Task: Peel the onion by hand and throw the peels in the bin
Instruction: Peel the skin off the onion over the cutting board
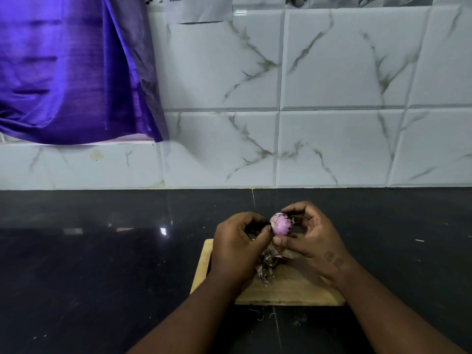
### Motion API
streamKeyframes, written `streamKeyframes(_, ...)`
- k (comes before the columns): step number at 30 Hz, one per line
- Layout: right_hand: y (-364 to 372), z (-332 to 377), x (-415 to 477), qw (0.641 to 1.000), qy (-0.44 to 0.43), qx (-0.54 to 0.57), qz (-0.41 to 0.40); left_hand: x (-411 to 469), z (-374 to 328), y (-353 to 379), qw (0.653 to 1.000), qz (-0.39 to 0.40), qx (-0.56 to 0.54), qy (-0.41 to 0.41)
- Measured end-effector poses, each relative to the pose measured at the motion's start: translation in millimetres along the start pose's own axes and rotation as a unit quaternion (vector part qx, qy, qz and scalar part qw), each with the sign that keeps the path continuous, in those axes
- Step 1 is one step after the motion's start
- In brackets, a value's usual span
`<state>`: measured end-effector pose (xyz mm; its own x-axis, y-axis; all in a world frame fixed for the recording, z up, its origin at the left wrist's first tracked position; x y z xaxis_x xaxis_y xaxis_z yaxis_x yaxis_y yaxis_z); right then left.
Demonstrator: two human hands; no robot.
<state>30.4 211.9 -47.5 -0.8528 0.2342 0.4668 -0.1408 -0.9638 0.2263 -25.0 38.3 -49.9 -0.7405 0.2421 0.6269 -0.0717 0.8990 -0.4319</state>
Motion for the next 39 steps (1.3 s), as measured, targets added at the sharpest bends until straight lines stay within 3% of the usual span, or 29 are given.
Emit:
streamKeyframes(9, -2, 3, 0, 0.997, -0.041, -0.056, -0.02, 0, 0, 2, 0.999, 0.028, -0.016, 0.002)
streamKeyframes(13, -10, 5, 6, 0.995, -0.05, 0.011, -0.081, -4, -4, 2, 0.998, 0.034, 0.004, 0.043)
streamKeyframes(17, -7, 0, 4, 0.999, -0.019, 0.03, -0.038, 1, 3, 2, 1.0, -0.012, 0.01, 0.014)
streamKeyframes(29, -4, 3, 2, 0.997, 0.018, 0.072, 0.028, 3, 1, -5, 0.993, -0.059, 0.061, 0.086)
streamKeyframes(39, -3, 7, -2, 0.999, 0.019, 0.007, 0.031, -1, -1, -5, 0.951, -0.079, 0.229, 0.191)
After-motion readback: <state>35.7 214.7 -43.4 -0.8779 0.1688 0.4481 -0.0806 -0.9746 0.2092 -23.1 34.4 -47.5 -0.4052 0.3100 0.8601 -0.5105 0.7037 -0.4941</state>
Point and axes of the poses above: each hand's wrist, its own x-axis towards the middle knuckle, its own y-axis out of the palm, z = x × y, the point moved 1 cm from there along x, towards the middle knuckle, and after that the axes turned 15 degrees about x, right-handed, at the moved point
